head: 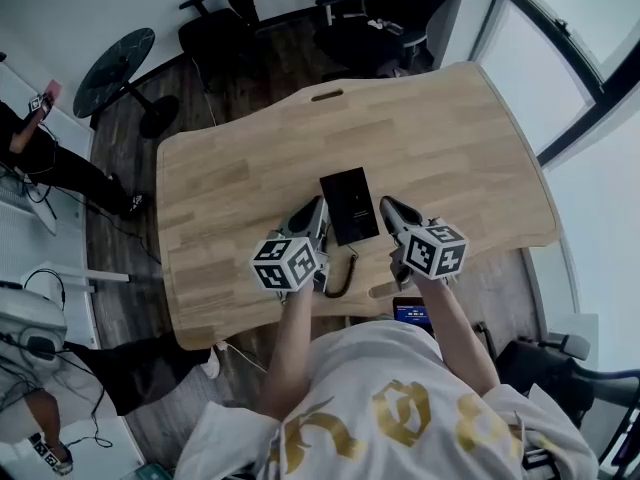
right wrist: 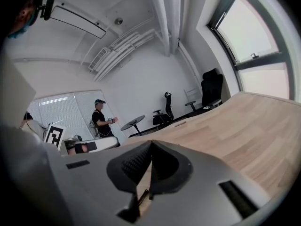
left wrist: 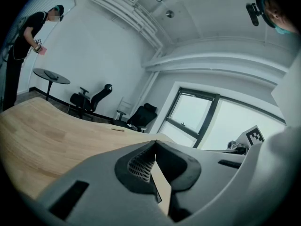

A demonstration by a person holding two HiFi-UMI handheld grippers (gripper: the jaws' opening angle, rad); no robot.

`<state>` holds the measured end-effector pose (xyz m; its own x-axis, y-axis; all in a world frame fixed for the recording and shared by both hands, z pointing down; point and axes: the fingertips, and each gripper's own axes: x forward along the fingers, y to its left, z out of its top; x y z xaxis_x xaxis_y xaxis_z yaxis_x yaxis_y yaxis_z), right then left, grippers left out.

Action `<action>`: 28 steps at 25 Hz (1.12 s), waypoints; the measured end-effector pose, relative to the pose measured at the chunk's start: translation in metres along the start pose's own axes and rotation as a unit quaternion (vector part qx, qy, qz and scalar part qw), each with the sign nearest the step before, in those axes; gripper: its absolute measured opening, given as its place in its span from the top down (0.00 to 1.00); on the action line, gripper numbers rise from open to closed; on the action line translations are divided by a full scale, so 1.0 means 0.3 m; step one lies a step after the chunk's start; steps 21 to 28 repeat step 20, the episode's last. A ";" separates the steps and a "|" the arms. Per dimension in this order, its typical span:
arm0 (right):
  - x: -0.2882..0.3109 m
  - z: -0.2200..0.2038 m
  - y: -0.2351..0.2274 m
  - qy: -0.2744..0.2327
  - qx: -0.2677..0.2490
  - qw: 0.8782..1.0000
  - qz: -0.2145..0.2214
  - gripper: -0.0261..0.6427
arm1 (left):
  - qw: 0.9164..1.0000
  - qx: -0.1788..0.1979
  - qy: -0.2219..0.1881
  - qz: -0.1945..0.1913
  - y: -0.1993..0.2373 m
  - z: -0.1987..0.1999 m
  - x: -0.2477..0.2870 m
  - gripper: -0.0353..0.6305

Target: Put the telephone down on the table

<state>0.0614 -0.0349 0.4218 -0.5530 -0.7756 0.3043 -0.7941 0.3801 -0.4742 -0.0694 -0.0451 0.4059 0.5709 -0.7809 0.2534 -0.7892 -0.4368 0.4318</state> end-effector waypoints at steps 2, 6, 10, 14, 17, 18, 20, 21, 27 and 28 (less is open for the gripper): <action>-0.004 -0.003 -0.001 -0.001 0.001 1.000 -0.002 0.94 | 1.000 0.001 -0.001 0.000 -0.001 0.003 -0.003 0.93; -0.001 -0.002 -0.010 -0.002 -0.006 1.000 -0.008 0.94 | 1.000 0.002 0.001 0.005 0.007 0.000 -0.008 0.93; 0.003 0.014 -0.016 -0.007 -0.008 1.000 -0.009 0.94 | 1.000 0.000 0.005 0.007 0.016 -0.006 -0.003 0.93; 0.005 0.012 -0.025 -0.008 -0.006 1.000 -0.010 0.94 | 1.000 -0.002 0.005 0.006 0.023 -0.003 0.004 0.93; 0.012 0.006 -0.032 -0.008 -0.004 1.000 -0.011 0.94 | 1.000 -0.005 0.005 0.006 0.032 -0.010 0.008 0.93; 0.016 0.002 -0.032 -0.008 -0.004 1.000 -0.011 0.94 | 1.000 -0.008 0.006 0.007 0.038 -0.015 0.008 0.93; 0.023 -0.006 -0.031 -0.006 -0.002 1.000 -0.010 0.94 | 1.000 -0.014 0.007 0.009 0.052 -0.027 0.005 0.93; 0.023 -0.006 -0.031 -0.006 -0.002 1.000 -0.010 0.94 | 1.000 -0.014 0.007 0.009 0.052 -0.027 0.005 0.93; 0.023 -0.006 -0.031 -0.006 -0.002 1.000 -0.010 0.94 | 1.000 -0.014 0.007 0.009 0.052 -0.027 0.005 0.93; 0.023 -0.006 -0.031 -0.006 -0.002 1.000 -0.010 0.94 | 1.000 -0.014 0.007 0.009 0.052 -0.027 0.005 0.93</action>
